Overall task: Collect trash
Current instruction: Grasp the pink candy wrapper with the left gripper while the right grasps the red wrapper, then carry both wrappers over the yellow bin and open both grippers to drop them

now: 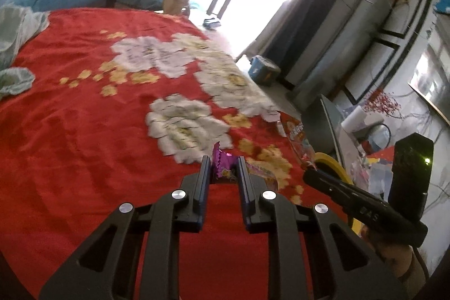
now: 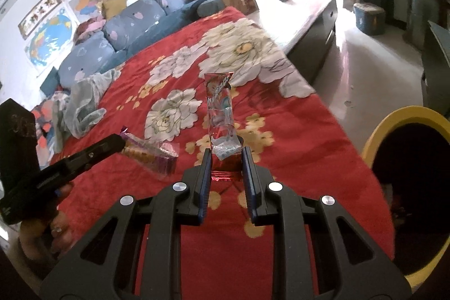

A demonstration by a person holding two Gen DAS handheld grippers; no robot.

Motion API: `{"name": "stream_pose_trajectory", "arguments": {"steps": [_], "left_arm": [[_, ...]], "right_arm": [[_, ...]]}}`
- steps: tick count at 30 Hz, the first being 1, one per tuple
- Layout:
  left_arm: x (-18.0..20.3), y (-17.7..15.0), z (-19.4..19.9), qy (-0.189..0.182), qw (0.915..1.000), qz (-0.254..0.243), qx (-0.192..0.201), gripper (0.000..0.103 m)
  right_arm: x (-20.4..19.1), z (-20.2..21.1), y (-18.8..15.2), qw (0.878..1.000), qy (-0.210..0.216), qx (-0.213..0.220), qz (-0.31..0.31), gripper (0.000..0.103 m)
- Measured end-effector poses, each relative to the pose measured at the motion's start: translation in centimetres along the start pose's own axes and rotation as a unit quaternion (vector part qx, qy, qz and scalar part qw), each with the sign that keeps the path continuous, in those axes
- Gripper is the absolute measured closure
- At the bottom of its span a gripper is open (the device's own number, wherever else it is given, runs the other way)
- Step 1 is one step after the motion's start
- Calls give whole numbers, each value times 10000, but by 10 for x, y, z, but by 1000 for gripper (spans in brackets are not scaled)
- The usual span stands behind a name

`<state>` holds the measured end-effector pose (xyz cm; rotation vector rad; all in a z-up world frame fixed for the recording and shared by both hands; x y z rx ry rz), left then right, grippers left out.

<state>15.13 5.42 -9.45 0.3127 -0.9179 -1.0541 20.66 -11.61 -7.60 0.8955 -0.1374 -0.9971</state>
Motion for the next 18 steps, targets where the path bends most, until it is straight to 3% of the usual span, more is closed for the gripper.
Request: {"name": "stream_pose_trajectory", "arguments": {"steps": [18], "left_arm": [[80,-14,-6,-367,9954,-884,-73,85]], "right_arm": [[57,50,0,9973,-480,383,-399,87]]}}
Point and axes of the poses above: each gripper's, at about its wrist camera, not at the fingertips, and z roughly against the way its jaws point, x to its right, y to its top, the point moved 2 cm from there along -z, roughly the way its jaws point, and after that the axes turned 7 degrees about z, right-handed, at the moved point
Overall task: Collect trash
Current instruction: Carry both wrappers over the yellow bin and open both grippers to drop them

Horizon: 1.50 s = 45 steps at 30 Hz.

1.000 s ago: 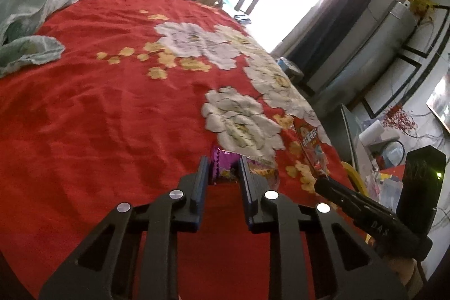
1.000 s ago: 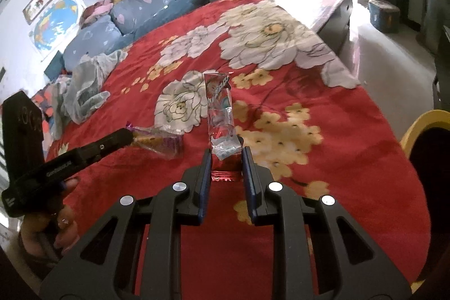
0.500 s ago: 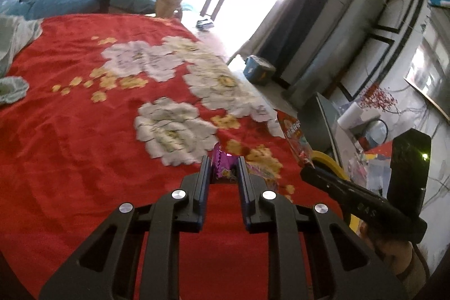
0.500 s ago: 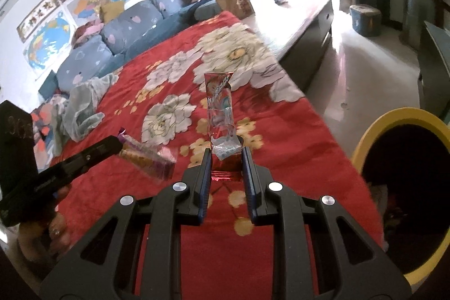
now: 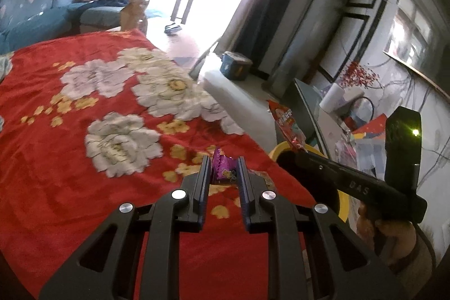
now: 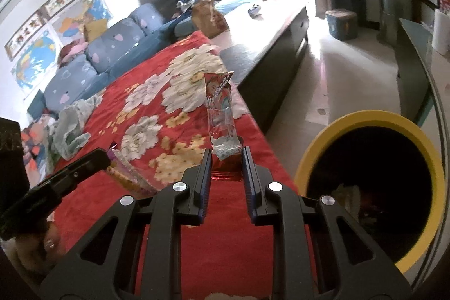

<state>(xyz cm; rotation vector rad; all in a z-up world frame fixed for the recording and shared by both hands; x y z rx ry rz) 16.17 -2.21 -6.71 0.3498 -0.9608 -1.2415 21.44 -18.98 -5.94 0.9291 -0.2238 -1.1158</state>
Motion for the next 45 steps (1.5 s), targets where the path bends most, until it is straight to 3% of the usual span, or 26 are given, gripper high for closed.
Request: {"name": "stream_pose_trajectory", "arguments": {"steps": [13,14,15,16,27,30,32,33,39,45], "left_arm": [[52,-3,-19,-244,9984,-493,-105,86],[57,-3,-21,-258,9981,-542,-116,89],[60,-4,-23,-278,9979,-576,-135,101],[62,-4,-25,-288,9977,-601,-148,102],[93,-18,-56,-448,9931,-951,-524,102],[91,-29,-60,-656,9903,-903,-825,100],[91,-38,-59,-839,9873,-960,-946,84],[92,-43,-59,-889,9860,-977,-1012,82],[119,-77,-67,-1020,9752,-1454,-1323,81],[140,-95,-89,-996,9665,-1832,-1495,78]], "right_arm": [[45,24,-8,9987,-285,160,-381,87],[49,26,-9,9985,-308,173,-419,87],[53,27,-10,9982,-331,187,-456,87],[56,29,-10,9980,-348,196,-487,87],[95,48,-23,9937,-589,341,-889,87],[106,54,-26,9922,-641,382,-996,87],[111,57,-28,9914,-670,404,-1046,87],[113,58,-28,9909,-686,420,-1076,87],[125,61,-34,9894,-733,413,-1183,87],[139,58,-54,9893,-806,90,-1213,87]]}}
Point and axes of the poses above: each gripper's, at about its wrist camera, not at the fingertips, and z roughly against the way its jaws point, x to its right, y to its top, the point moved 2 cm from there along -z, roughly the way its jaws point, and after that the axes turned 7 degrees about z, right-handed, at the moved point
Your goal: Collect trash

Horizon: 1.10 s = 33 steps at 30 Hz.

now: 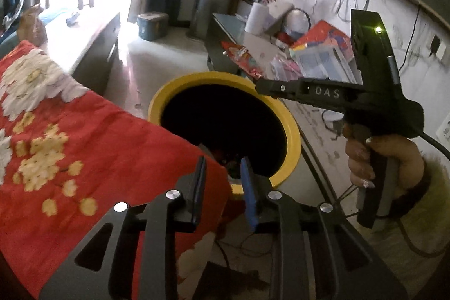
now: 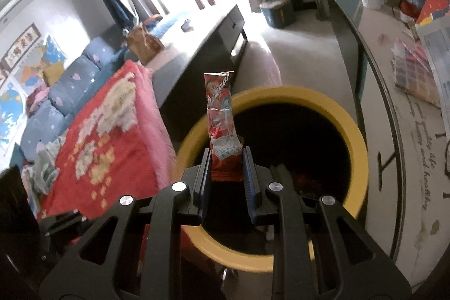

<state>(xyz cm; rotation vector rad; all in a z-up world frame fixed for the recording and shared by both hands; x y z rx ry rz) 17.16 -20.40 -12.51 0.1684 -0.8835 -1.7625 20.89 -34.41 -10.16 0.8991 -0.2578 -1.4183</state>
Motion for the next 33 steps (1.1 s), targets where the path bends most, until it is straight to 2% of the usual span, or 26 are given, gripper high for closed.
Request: {"name": "stream_pose_trajectory", "arguments": {"steps": [9,15,19,21,23,24,26,29,33], "left_arm": [[17,9,-32,67,9995,-199,-245,78],[27,18,-49,82,9990,-292,-322,70],[32,23,-56,104,9987,-350,-343,54],[35,25,-59,98,9986,-386,-343,50],[38,28,-59,127,9986,-412,-319,33],[39,30,-59,139,9987,-407,-290,30],[40,33,-57,159,9988,-396,-236,16],[41,37,-49,306,9986,-409,-95,8],[37,41,-35,525,9981,-319,80,7]], "right_arm": [[31,-12,-27,9984,-237,-462,-216,85],[44,-10,-35,9978,-228,-514,-353,82],[51,-4,-38,9976,-255,-453,-467,74],[54,1,-38,9974,-265,-404,-526,69],[56,8,-38,9975,-298,-318,-557,62],[58,12,-37,9975,-325,-279,-563,59],[58,23,-36,9975,-392,-137,-568,46],[56,40,-34,9970,-523,77,-558,33],[47,62,-31,9952,-795,362,-432,24]]}}
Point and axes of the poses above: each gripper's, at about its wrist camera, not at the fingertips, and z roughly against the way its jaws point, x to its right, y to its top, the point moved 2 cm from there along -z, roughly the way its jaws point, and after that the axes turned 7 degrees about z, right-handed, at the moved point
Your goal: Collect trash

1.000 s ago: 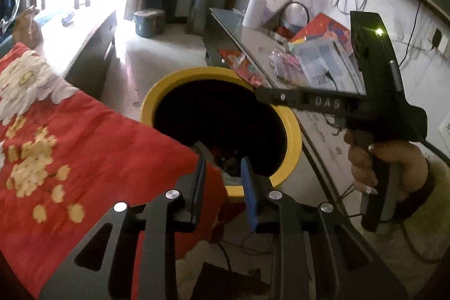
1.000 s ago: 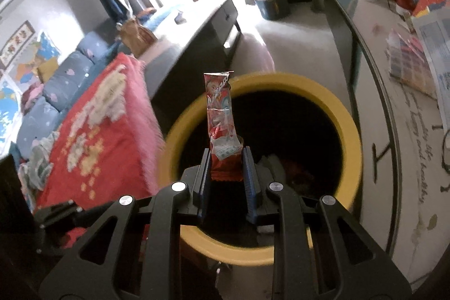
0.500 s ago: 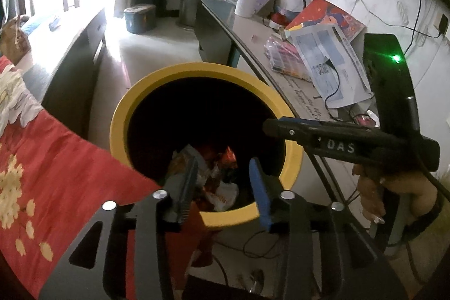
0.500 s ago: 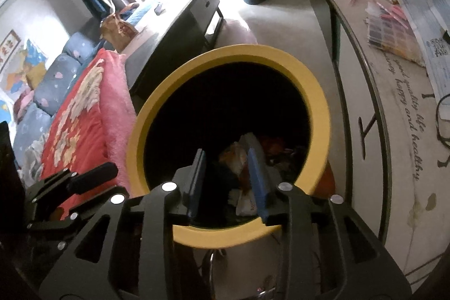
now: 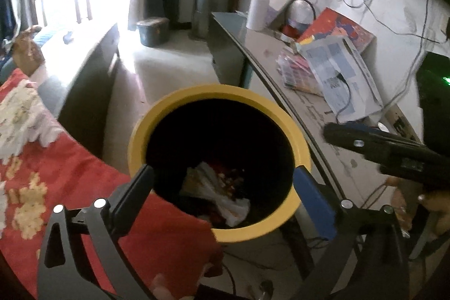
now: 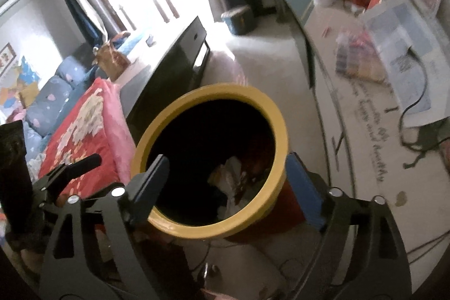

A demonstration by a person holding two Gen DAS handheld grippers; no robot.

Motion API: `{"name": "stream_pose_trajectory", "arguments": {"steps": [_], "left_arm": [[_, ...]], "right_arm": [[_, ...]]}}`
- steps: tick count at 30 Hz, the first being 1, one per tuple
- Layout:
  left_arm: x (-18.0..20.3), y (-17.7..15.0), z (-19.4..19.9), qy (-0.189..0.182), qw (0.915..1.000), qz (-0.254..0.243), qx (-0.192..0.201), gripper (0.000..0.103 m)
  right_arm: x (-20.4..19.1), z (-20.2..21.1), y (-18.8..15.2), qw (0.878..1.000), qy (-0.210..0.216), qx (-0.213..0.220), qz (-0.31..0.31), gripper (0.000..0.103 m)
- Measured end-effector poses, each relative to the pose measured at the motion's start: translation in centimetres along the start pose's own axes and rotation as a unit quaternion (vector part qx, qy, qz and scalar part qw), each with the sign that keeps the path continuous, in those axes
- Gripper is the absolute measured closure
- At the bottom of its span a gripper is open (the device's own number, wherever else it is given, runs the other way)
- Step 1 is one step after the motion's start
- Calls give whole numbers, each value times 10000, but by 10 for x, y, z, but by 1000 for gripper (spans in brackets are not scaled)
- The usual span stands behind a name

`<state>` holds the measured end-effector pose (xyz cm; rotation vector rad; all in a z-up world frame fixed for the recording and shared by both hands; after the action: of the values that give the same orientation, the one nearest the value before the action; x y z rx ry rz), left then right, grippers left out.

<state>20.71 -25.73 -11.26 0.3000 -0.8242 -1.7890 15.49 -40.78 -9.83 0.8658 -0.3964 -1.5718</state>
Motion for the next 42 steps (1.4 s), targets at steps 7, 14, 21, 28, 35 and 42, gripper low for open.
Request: {"name": "stream_pose_trajectory", "arguments": {"steps": [7,14,21,28,35,42], "left_arm": [[-19,7,41,265,9983,301,429,7],[-43,-1,92,581,9920,517,997,7],[-73,-22,144,1021,9820,698,1428,6],[-100,-50,190,1442,9682,966,1800,6],[-119,-83,223,1839,9528,1214,2090,6],[-125,-104,238,1959,9464,1248,2245,6]], "right_arm": [[-26,40,2,9971,-330,610,315,11],[-71,67,-6,9895,-402,1178,728,11],[-129,94,-22,9689,-414,1902,1530,11],[-171,109,-40,9556,-287,2321,1793,11],[-193,107,-57,9518,-333,2430,1841,11],[-199,104,-65,9519,-348,2406,1863,11]]}}
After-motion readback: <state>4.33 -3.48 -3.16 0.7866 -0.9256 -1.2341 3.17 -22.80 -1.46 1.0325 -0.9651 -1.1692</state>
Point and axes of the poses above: each gripper's, at about its wrist camera, not at the fingertips, and z roughly against the way its jaws point, x to its right, y to its top, the point moved 2 cm from there along -z, roughly the way its jaws point, and after that the axes turned 7 degrees about z, right-handed, at the moved point
